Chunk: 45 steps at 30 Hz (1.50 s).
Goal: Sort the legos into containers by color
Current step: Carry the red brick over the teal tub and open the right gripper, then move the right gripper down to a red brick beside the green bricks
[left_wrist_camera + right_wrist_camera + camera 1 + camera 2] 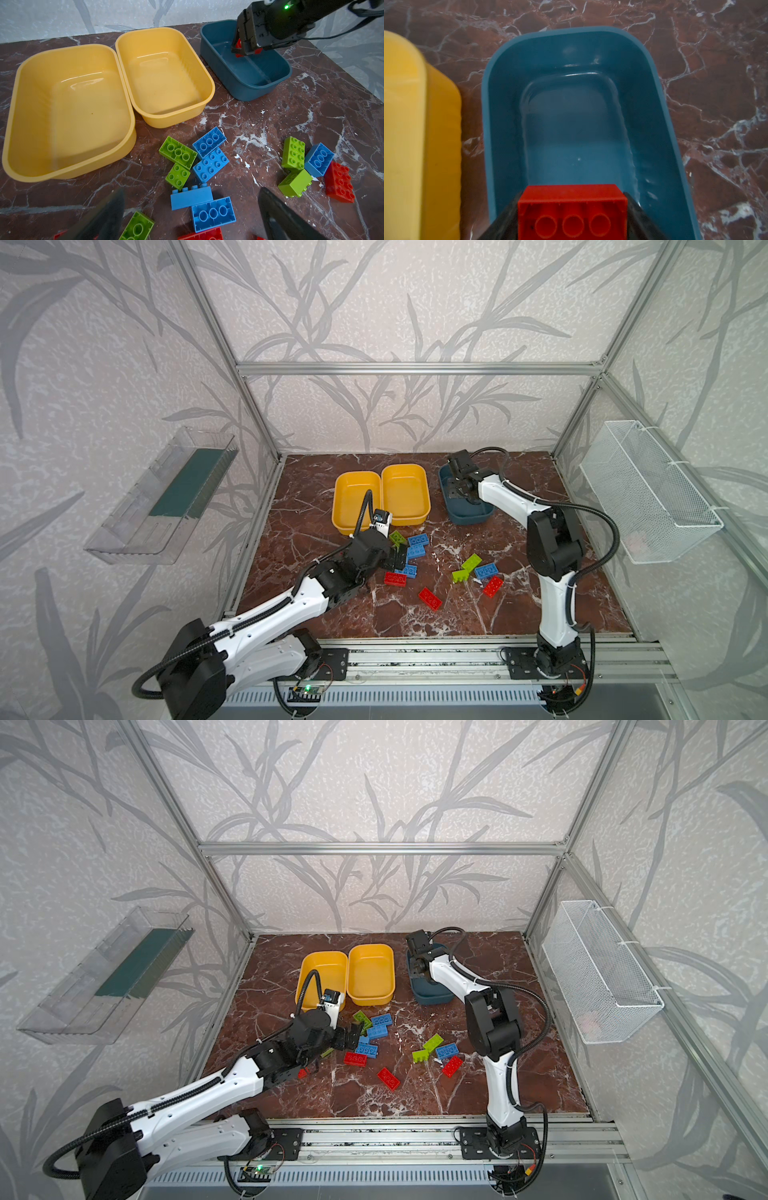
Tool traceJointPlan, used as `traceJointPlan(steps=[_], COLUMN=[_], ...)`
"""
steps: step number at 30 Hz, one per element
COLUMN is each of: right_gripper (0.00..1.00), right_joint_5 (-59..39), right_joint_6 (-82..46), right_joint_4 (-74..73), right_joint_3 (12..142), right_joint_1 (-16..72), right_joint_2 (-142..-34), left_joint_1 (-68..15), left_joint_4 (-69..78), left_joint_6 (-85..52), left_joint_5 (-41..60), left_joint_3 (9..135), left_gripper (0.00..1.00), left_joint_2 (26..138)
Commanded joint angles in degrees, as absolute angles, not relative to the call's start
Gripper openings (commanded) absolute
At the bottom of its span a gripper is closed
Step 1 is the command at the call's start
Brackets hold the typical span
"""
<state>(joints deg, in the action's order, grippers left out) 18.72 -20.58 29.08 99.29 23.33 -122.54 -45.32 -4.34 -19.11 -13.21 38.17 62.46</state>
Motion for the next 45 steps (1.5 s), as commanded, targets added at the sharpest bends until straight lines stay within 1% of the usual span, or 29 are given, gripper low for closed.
traceJointPlan(steps=[1,4,7,9,10,13,19,22,26,30,36,41,45], right_gripper=[0.47,0.47,0.51,0.62,0.65,0.76,0.81,0.82,0.83,0.83,0.83,0.83,0.82], right_joint_5=[16.3,14.9,14.3,13.9,13.3,12.6,9.1,9.2,10.1,10.7,10.9,11.2,11.4], right_joint_6=[-19.0,-19.0,-18.9,-18.9,-18.8,-18.5,-17.8,-18.4,-20.5,-24.3,-33.1,-40.9,-44.8], right_joint_4=[32.5,34.9,36.7,36.7,36.3,35.6,39.1,39.4,37.5,38.1,40.4,40.6,40.5], right_joint_3=[106.3,112.9,117.9,119.8,120.0,119.8,117.2,110.1,93.1,75.3,53.0,41.3,35.7], right_joint_1=[21.6,20.5,19.7,19.2,19.0,18.6,18.6,19.0,20.0,22.2,26.3,30.3,31.9], right_joint_2=[-127.2,-132.4,-136.1,-137.7,-138.0,-137.9,-131.3,-124.2,-109.5,-95.1,-77.6,-66.6,-62.0], left_joint_1=[-45.1,-44.9,-44.8,-44.6,-44.6,-44.5,-44.7,-45.2,-47.7,-52.4,-61.4,-66.9,-68.9], left_joint_4=[-3.9,-5.1,-6.2,-6.4,-6.3,-6.6,-6.4,-8.3,-9.9,-8.7,-8.0,-7.7,-7.6], left_joint_6=[-16.6,-15.2,-14.1,-14.0,-14.1,-14.9,-17.3,-16.5,-17.4,-19.5,-23.4,-25.8,-26.8], left_joint_5=[-14.5,-14.9,-14.4,-14.4,-14.5,-14.7,-13.1,-12.9,-13.8,-14.2,-17.4,-20.0,-20.9], left_joint_3=[41.7,44.2,46.0,46.6,46.6,46.4,43.6,43.2,41.6,38.1,34.4,32.9,32.4], left_gripper=[0.99,0.99,0.99,0.99,0.99,0.99,0.99,0.99,0.99,0.99,0.99,0.99,0.99], left_joint_2=[65.9,68.5,69.9,70.2,70.3,69.6,65.9,64.3,61.3,57.7,55.0,54.7,54.6])
